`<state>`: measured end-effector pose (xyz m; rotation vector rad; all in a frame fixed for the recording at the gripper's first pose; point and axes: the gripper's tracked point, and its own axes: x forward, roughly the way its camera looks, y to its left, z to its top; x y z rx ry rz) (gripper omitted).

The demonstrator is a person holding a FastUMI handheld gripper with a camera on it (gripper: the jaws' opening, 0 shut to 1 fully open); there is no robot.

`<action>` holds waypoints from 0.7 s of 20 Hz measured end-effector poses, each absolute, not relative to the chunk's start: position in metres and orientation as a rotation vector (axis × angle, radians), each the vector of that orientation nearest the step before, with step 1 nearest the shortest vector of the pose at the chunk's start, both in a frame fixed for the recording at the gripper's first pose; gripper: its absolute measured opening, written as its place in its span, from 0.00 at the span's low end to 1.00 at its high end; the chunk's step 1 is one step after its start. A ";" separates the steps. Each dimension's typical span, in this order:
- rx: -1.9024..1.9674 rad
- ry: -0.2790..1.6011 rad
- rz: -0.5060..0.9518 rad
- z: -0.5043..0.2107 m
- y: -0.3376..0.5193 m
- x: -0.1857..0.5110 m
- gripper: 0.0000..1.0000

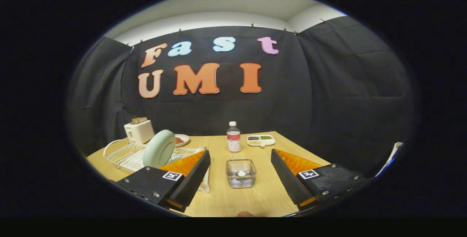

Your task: Take the plate from the dish rack, then take the spoon from the basket and place it into the plate.

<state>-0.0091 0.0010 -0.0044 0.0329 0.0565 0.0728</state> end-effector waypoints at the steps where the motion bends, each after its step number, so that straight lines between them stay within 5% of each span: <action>1: 0.033 0.065 0.098 -0.001 0.013 -0.006 0.99; 8: 0.072 0.226 0.302 0.004 0.114 0.015 0.99; 14: 0.064 0.320 0.328 -0.006 0.164 0.041 0.99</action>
